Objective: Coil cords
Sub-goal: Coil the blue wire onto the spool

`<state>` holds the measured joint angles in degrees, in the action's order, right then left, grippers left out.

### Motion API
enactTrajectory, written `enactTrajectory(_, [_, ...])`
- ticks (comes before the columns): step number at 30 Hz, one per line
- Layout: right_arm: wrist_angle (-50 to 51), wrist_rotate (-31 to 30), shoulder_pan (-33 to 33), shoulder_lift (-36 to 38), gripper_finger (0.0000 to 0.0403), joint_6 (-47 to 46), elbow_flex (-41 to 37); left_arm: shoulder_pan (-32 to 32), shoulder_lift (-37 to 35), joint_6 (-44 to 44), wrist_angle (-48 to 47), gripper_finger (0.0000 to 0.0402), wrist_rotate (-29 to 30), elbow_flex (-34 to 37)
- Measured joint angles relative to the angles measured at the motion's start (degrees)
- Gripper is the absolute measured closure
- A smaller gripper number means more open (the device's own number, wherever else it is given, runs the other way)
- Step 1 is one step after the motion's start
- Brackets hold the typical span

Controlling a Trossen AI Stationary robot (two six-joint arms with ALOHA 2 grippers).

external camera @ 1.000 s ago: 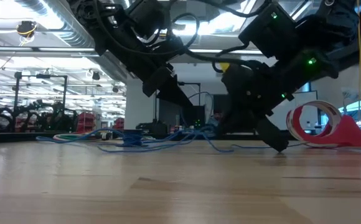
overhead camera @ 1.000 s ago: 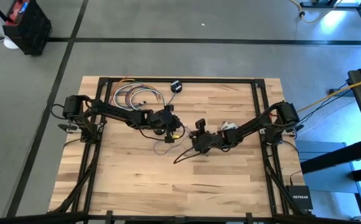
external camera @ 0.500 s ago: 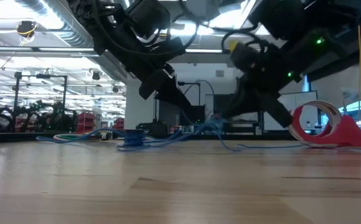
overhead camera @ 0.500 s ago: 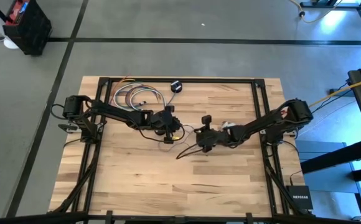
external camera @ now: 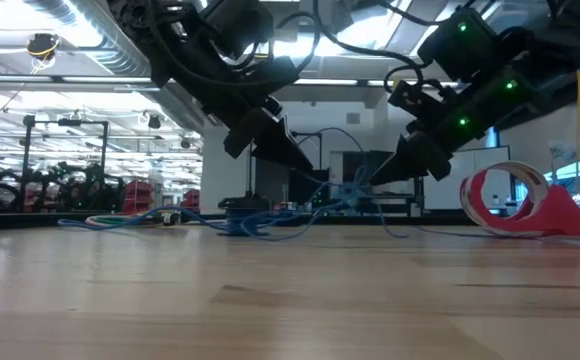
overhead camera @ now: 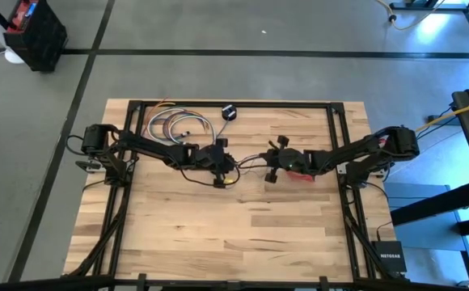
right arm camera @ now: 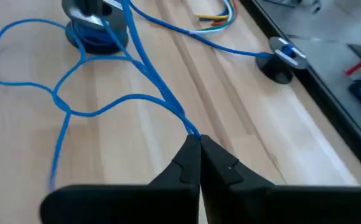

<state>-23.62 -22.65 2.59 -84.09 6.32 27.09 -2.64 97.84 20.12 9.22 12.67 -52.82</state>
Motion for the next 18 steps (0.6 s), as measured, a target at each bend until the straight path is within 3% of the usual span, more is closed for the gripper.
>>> enactTrajectory(11, [-0.7,1.7,0.0,-0.1,0.0402,-0.1,0.0,0.0,0.0,-3.8,0.8,0.0384,0.0,0.0])
enactTrajectory(18, [-0.8,2.4,0.0,-0.1,0.0402,-0.1,0.0,0.0,0.0,-6.5,0.8,0.0298,0.0,0.0])
